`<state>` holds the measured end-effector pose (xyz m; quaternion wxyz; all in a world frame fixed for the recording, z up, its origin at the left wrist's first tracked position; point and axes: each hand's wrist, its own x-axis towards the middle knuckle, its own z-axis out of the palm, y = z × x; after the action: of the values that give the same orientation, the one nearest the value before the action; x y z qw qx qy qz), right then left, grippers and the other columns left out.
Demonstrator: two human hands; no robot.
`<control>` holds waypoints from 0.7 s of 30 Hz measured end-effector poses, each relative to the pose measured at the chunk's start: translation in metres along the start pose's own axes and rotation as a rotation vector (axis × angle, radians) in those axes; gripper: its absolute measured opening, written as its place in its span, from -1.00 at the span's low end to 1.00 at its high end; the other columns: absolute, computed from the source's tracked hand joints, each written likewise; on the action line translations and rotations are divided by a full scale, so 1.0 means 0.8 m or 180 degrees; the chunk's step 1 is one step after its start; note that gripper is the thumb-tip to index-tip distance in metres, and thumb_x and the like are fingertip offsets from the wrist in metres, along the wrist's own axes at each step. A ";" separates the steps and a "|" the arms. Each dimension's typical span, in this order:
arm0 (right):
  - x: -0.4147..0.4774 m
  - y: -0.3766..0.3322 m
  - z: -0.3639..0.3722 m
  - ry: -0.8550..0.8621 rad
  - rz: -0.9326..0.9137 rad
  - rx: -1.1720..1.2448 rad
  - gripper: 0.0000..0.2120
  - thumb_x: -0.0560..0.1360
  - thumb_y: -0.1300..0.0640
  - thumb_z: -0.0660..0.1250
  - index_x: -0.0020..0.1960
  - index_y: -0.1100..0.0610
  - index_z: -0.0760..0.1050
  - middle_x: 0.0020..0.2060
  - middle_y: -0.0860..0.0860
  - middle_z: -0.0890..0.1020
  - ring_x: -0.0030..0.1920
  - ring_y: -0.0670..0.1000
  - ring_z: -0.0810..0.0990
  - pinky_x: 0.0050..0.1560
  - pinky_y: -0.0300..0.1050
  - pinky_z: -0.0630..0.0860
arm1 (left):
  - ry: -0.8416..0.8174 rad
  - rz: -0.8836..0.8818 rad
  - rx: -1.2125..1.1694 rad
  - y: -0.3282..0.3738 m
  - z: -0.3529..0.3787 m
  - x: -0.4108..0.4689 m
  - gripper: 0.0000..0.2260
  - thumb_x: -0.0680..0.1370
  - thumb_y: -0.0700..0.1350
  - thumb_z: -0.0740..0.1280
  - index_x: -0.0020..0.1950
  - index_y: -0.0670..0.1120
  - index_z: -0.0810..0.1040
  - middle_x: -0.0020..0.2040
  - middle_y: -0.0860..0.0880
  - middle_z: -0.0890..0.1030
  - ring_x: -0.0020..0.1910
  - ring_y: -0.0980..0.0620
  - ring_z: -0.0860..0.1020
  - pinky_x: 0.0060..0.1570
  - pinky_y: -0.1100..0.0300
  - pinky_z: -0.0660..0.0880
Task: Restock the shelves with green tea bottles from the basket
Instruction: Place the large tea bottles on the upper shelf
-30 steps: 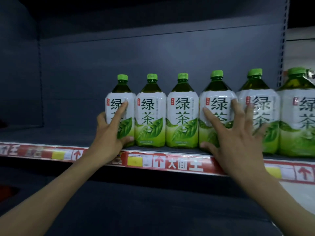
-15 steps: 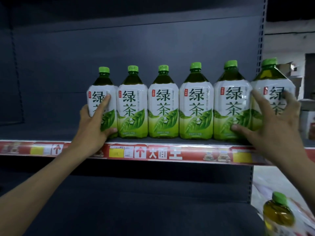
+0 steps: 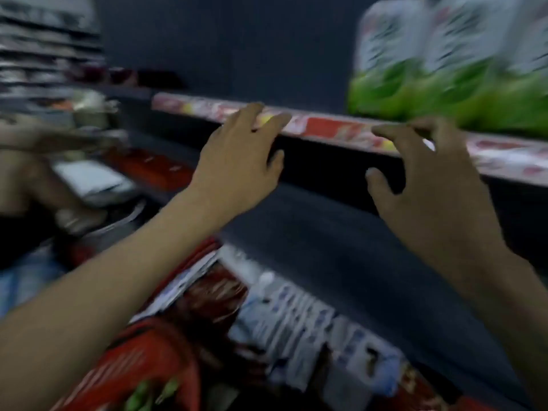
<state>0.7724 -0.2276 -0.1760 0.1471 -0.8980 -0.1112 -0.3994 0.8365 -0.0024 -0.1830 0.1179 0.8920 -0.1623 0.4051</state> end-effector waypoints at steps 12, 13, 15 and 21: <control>-0.187 -0.355 0.363 -0.3195 -0.0423 0.2087 -0.66 0.46 0.13 0.38 0.23 0.09 0.55 0.10 0.11 0.61 0.14 0.12 0.57 0.01 -0.20 0.38 | -0.0744 -0.4208 0.0048 -0.275 -0.097 -0.511 -0.73 0.45 -0.12 0.33 0.15 -0.06 0.56 -0.07 -0.08 0.65 0.01 -0.10 0.62 -0.03 0.15 0.46; -0.213 -0.378 0.385 -0.3488 -0.0330 0.2171 -0.66 0.45 0.14 0.40 0.23 0.11 0.55 0.10 0.10 0.63 0.13 0.10 0.59 -0.01 -0.22 0.38 | -0.0696 -0.4595 -0.0073 -0.280 -0.092 -0.544 -0.77 0.45 -0.14 0.35 0.10 -0.05 0.57 -0.10 -0.05 0.66 -0.01 -0.09 0.62 -0.06 0.16 0.45; -0.267 -0.415 0.425 -0.4012 -0.0095 0.2350 -0.64 0.44 0.18 0.43 0.22 0.15 0.54 0.08 0.08 0.65 0.14 0.10 0.61 0.03 -0.21 0.43 | -0.0603 -0.5165 -0.0230 -0.282 -0.077 -0.597 -0.85 0.45 -0.16 0.37 0.01 -0.05 0.55 -0.13 -0.06 0.65 -0.05 -0.12 0.61 -0.08 0.10 0.46; -0.406 -0.457 0.498 -0.5206 0.0125 0.2159 -0.34 0.42 0.09 0.47 0.45 0.07 0.29 0.28 0.05 0.53 0.24 0.05 0.52 0.08 -0.13 0.46 | -0.0476 -0.5797 -0.0891 -0.278 -0.020 -0.681 -0.73 0.44 -0.24 0.46 0.02 -0.03 0.45 -0.21 0.10 0.60 -0.13 -0.05 0.62 -0.14 0.03 0.59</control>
<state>0.7162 0.2268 -0.6093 0.2868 -0.8122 -0.2786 0.4249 0.5738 0.3136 -0.6048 0.4869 0.6768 0.5471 0.0742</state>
